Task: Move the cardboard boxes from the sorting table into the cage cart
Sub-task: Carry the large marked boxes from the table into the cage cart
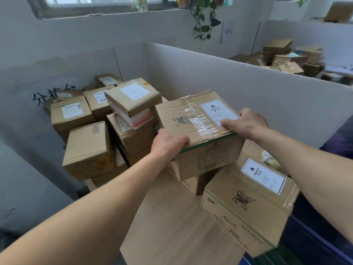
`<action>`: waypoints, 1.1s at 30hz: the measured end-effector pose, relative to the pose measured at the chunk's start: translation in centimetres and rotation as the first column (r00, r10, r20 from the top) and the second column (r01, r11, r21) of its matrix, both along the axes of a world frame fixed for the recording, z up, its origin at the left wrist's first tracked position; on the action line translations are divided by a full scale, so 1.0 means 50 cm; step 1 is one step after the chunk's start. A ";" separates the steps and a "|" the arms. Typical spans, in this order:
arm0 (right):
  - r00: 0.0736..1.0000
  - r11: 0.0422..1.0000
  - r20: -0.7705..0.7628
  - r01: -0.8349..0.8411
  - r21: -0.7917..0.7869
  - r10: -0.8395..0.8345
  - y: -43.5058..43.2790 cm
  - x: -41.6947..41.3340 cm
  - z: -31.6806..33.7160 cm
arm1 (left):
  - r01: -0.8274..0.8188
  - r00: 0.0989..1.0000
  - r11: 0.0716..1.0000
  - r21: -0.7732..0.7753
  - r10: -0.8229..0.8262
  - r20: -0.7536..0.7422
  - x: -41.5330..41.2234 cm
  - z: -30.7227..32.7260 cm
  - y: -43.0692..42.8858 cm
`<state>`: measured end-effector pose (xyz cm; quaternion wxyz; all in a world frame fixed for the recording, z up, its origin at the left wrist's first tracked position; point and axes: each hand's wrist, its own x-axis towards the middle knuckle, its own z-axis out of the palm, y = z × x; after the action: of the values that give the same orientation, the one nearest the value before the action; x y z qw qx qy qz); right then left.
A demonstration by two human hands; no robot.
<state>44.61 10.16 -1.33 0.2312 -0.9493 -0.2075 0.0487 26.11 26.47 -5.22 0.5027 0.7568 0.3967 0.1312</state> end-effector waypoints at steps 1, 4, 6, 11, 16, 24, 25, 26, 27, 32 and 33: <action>1.000 1.000 0.007 0.004 0.009 -0.004 -0.004 -0.018 0.006 | 0.013 1.000 1.000 0.004 -0.014 0.017 -0.012 0.004 -0.001; 1.000 0.999 0.018 0.024 0.044 -0.025 -0.018 -0.068 0.016 | 0.027 0.998 1.000 0.013 -0.027 0.056 -0.054 0.009 -0.001; 0.999 0.998 0.039 0.032 0.060 -0.034 -0.026 -0.109 0.018 | 0.034 0.997 0.998 0.045 -0.036 0.063 -0.093 0.014 0.002; 0.996 0.993 0.056 0.057 0.100 -0.063 -0.046 -0.239 0.028 | 0.073 0.994 0.987 0.144 -0.083 0.066 -0.213 0.023 0.004; 0.995 0.994 0.071 0.055 0.099 -0.062 -0.053 -0.394 0.030 | 0.119 0.987 0.983 0.142 -0.133 0.094 -0.355 0.012 0.014; 0.999 0.997 -0.023 0.043 0.059 -0.042 -0.053 -0.580 -0.054 | 0.193 0.980 0.963 0.190 -0.198 0.008 -0.551 -0.034 0.022; 0.999 0.998 -0.033 0.044 0.040 -0.043 -0.053 -0.596 -0.070 | 0.201 0.979 0.963 0.178 -0.202 -0.017 -0.569 -0.044 0.022; 0.998 0.999 -0.047 0.044 0.023 -0.043 -0.052 -0.609 -0.087 | 0.208 0.978 0.964 0.164 -0.205 -0.035 -0.583 -0.058 0.024; 0.997 0.999 -0.062 0.036 0.008 -0.035 -0.052 -0.621 -0.103 | 0.211 0.977 0.966 0.149 -0.204 -0.062 -0.597 -0.071 0.024; 0.990 0.997 -0.141 -0.031 -0.066 0.021 -0.051 -0.649 -0.194 | 0.180 0.973 0.981 0.070 -0.167 -0.160 -0.639 -0.142 0.014; 0.988 0.996 -0.151 -0.039 -0.082 0.026 -0.050 -0.651 -0.208 | 0.173 0.971 0.983 0.054 -0.161 -0.176 -0.644 -0.154 0.010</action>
<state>12.06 7.65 -11.70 0.2048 -0.9484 -0.2025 0.1325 -6.11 26.99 -12.94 0.4498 0.8128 0.3683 0.0367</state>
